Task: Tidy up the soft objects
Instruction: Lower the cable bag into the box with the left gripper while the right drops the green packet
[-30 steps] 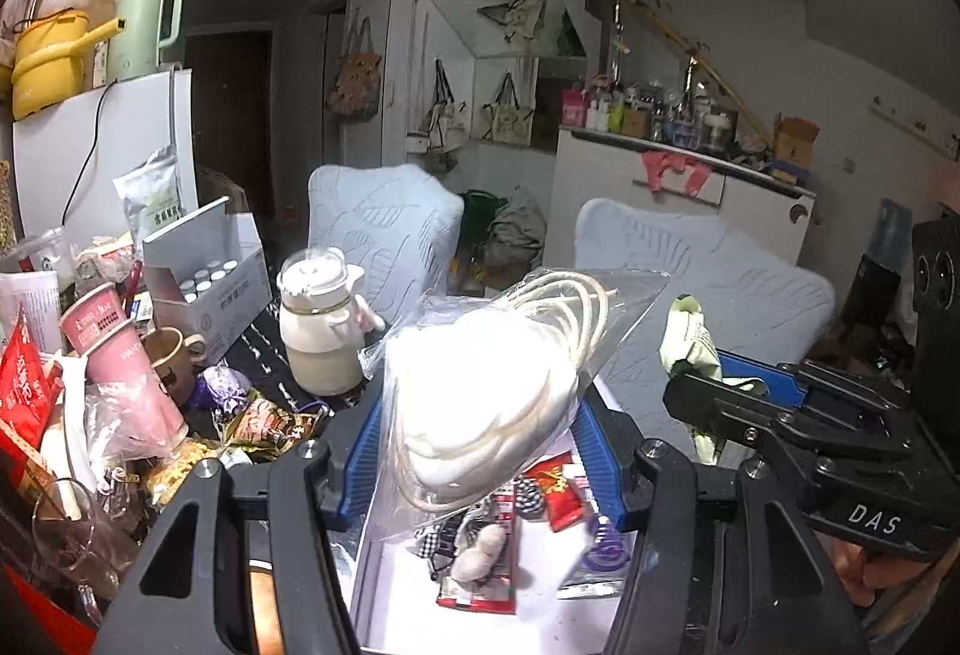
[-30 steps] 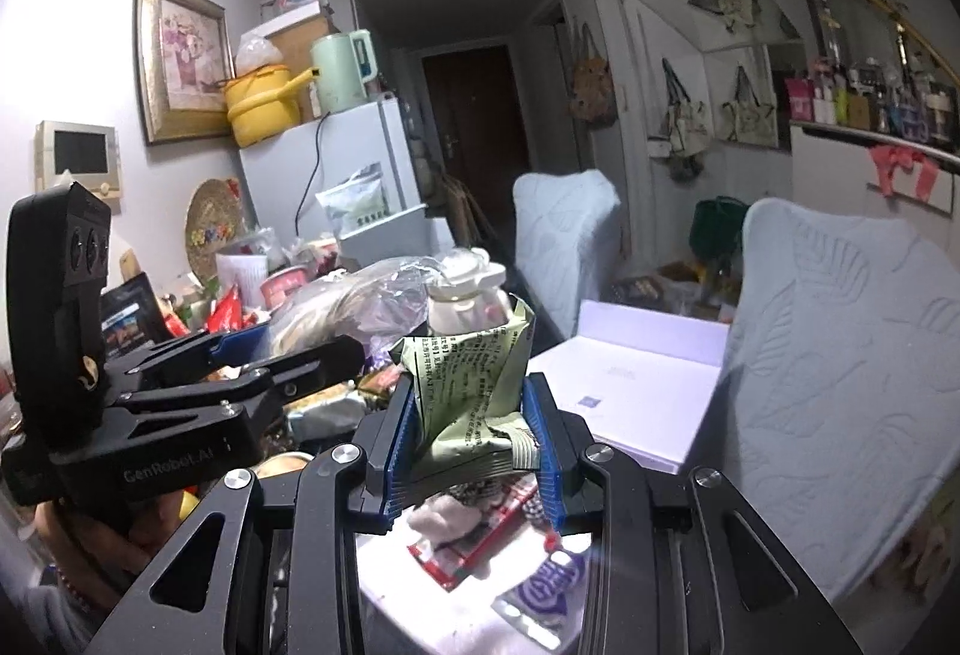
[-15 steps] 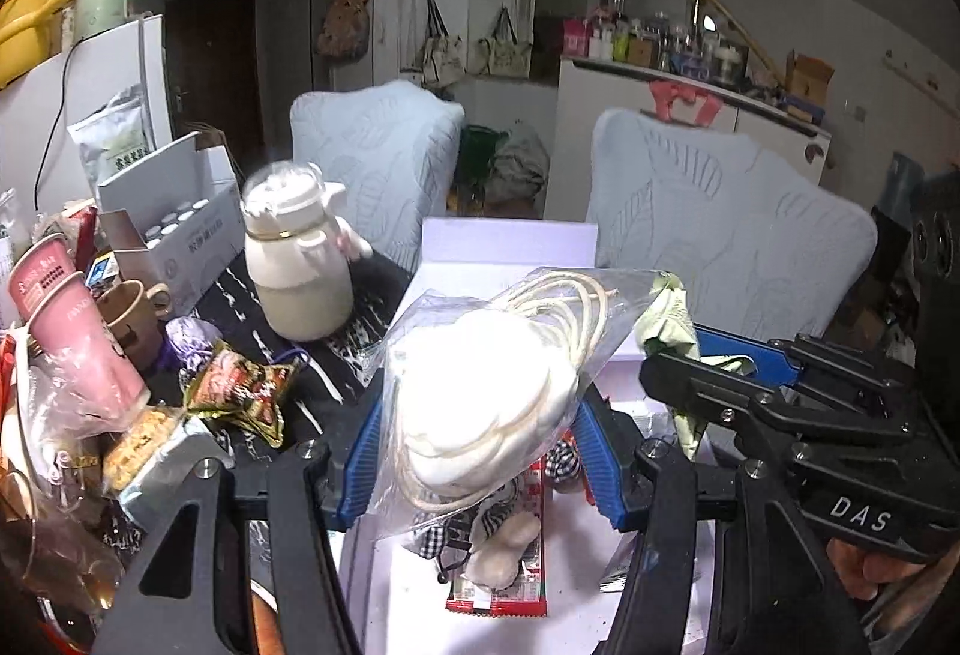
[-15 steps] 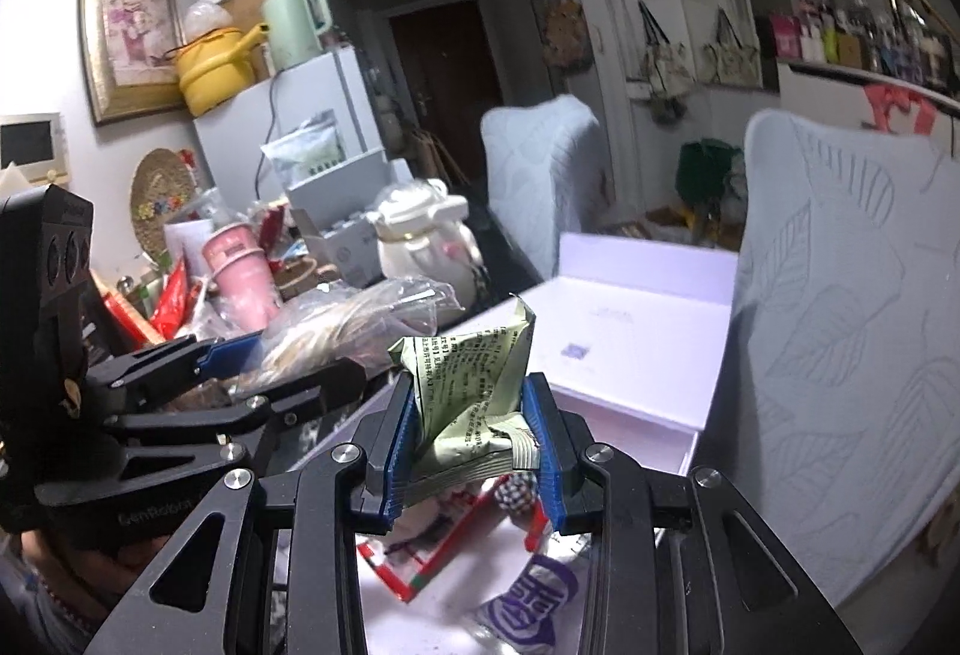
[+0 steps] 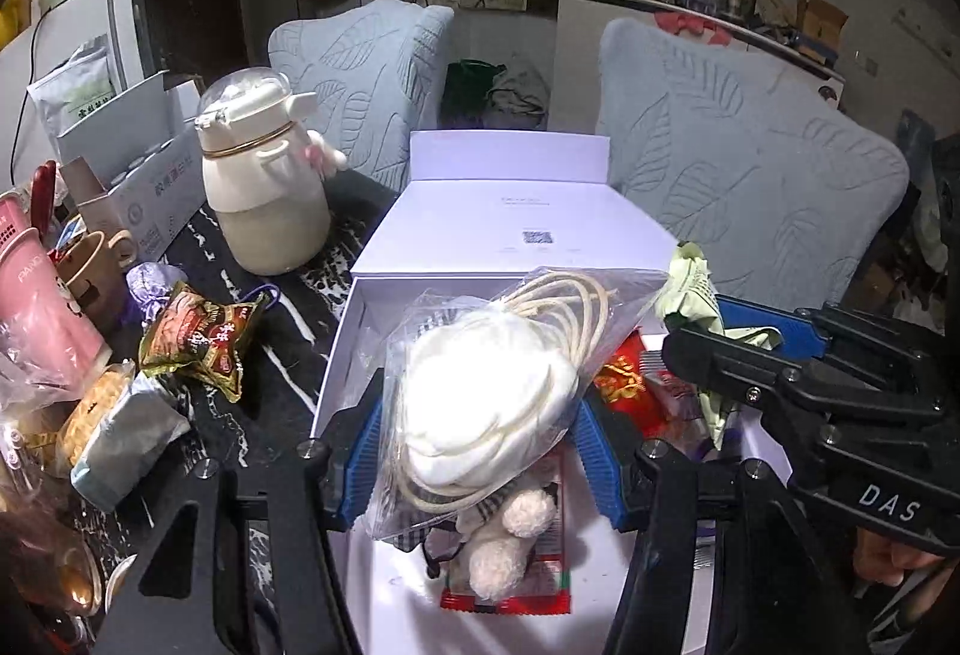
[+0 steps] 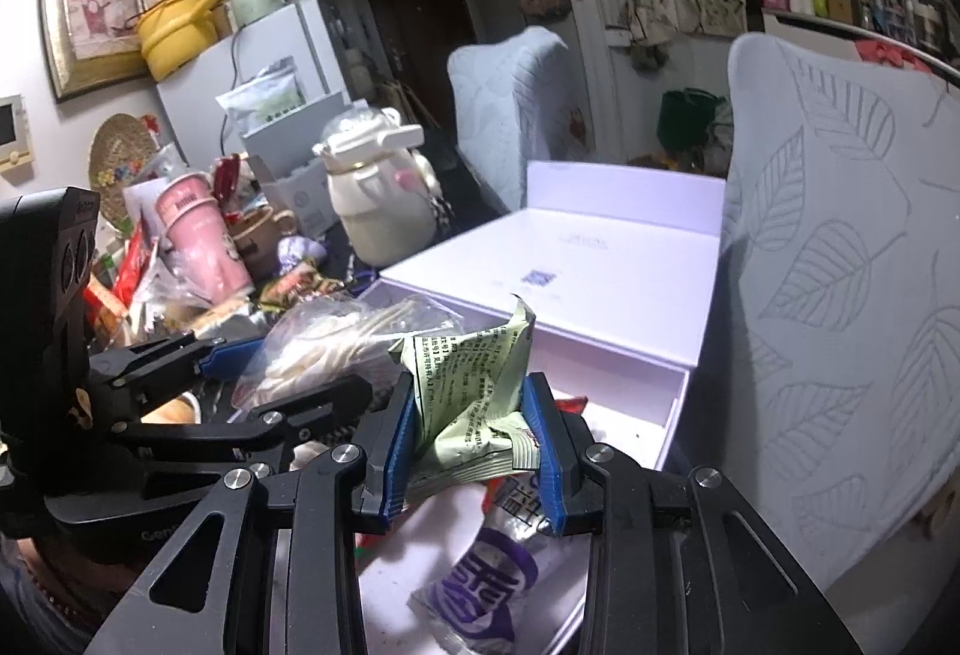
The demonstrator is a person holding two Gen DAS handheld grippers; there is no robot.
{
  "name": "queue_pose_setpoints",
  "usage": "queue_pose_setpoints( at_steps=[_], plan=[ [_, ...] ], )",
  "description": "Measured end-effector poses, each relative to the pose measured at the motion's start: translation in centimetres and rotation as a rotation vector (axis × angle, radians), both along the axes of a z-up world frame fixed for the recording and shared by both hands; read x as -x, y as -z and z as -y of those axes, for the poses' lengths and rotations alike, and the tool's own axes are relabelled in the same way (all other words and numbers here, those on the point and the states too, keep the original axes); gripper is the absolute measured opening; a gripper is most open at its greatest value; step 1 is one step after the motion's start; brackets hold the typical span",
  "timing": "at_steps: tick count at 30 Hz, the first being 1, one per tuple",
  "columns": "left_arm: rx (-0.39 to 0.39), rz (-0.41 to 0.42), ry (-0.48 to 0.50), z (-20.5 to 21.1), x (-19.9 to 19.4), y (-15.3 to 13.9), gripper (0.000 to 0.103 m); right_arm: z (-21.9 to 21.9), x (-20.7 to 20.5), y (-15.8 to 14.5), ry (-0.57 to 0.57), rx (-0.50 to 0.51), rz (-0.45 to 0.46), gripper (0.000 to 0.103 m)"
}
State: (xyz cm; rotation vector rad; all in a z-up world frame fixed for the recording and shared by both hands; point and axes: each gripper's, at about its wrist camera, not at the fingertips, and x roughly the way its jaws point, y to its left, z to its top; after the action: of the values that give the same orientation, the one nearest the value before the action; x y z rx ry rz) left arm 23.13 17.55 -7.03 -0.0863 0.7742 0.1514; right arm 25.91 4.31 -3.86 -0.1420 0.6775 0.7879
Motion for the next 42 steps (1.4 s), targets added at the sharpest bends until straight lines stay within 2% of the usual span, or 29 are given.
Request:
queue_pose_setpoints(
  at_steps=[7, 10, 15, 21, 36, 42],
  plan=[
    [0.002, -0.030, -0.004, -0.3, -0.5, 1.0, 0.057, -0.2, -0.1, 0.9, 0.014, 0.035, 0.010, 0.034],
    [0.046, -0.072, -0.001, -0.8, -1.1, 2.0, 0.057, -0.2, -0.3, 1.1, 0.022, 0.041, 0.006, 0.034],
    [0.046, -0.142, -0.017, -1.0, -1.7, 3.7, 0.057, -0.6, -0.6, 2.0, 0.024, 0.060, -0.017, 0.034],
    [0.062, -0.168, -0.013, -1.1, -1.8, 4.2, 0.057, -1.1, -0.8, 3.1, 0.026, 0.096, -0.025, 0.034],
    [0.026, -0.221, -0.029, -0.5, -2.1, 3.9, 0.060, -1.1, -1.3, 3.5, 0.033, 0.105, -0.057, 0.036],
    [0.008, -0.189, -0.037, -0.1, -1.7, 2.6, 0.060, -0.6, -1.0, 2.5, 0.032, 0.089, -0.055, 0.036]
  ],
)
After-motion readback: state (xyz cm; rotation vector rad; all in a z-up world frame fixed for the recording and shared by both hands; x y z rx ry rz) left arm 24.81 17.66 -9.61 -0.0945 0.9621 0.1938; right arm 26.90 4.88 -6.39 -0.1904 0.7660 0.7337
